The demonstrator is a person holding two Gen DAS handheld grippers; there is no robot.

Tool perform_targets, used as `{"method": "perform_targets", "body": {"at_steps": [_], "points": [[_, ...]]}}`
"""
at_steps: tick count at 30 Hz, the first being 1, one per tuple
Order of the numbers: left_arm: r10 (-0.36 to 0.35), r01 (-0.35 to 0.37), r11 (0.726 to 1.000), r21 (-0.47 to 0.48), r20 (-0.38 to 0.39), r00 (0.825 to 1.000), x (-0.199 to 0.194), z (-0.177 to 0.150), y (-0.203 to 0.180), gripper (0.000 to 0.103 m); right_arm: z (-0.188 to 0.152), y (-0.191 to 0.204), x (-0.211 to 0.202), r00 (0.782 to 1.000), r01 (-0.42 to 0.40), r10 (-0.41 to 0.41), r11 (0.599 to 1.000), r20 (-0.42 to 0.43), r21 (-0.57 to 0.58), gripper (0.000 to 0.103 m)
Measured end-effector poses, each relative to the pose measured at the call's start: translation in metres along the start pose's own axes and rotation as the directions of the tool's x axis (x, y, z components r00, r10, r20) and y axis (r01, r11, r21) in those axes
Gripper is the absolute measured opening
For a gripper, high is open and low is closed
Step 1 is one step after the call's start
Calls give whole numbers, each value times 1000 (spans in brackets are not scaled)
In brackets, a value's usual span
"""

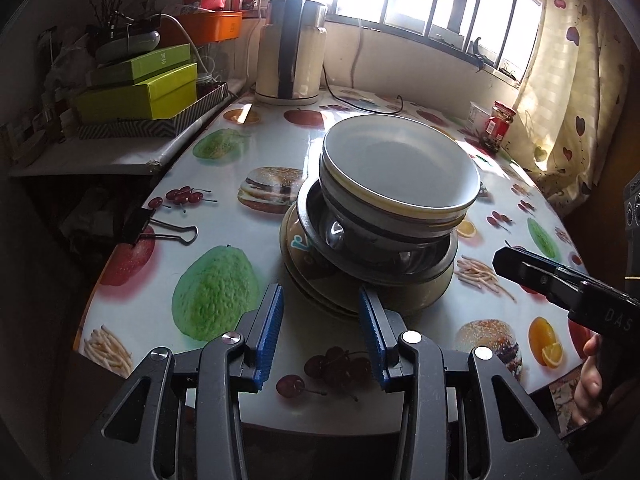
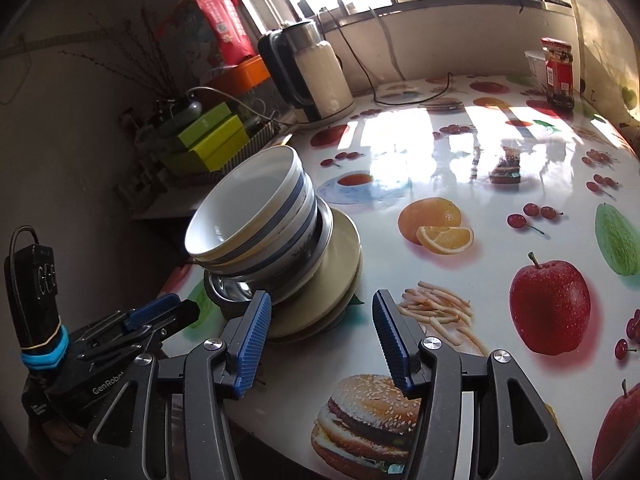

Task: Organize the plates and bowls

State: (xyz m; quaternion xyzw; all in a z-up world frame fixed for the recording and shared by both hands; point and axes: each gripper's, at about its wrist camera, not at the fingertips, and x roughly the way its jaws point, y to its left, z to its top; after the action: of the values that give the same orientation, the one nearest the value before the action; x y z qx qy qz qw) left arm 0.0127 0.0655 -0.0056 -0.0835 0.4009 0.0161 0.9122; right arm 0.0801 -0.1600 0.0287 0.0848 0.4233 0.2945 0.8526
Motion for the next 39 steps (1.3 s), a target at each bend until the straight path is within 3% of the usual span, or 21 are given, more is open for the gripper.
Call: {"method": "perform_targets", "body": {"at_steps": [4, 15, 19, 30, 39], "points": [[35, -35, 999, 9, 1, 999, 1, -9, 0, 40, -8, 5, 2, 999, 41, -42, 999, -12, -32, 61], [62, -61, 998, 7, -17, 998, 9, -22, 0, 40, -32, 19, 15, 991, 117, -122, 989, -52, -90, 68], [118, -118, 992, 40, -17, 993, 14, -26, -2, 40, -40, 19, 23, 985, 146, -152, 985, -75, -88, 72], [111, -108, 993, 39, -65, 992, 29, -32, -3, 40, -48, 11, 40, 972, 187, -195, 980, -130, -70, 73], [107, -106, 994, 18, -96, 990, 38, -36, 3, 40, -50, 14, 43, 968, 209, -218, 974, -120, -90, 78]]}}
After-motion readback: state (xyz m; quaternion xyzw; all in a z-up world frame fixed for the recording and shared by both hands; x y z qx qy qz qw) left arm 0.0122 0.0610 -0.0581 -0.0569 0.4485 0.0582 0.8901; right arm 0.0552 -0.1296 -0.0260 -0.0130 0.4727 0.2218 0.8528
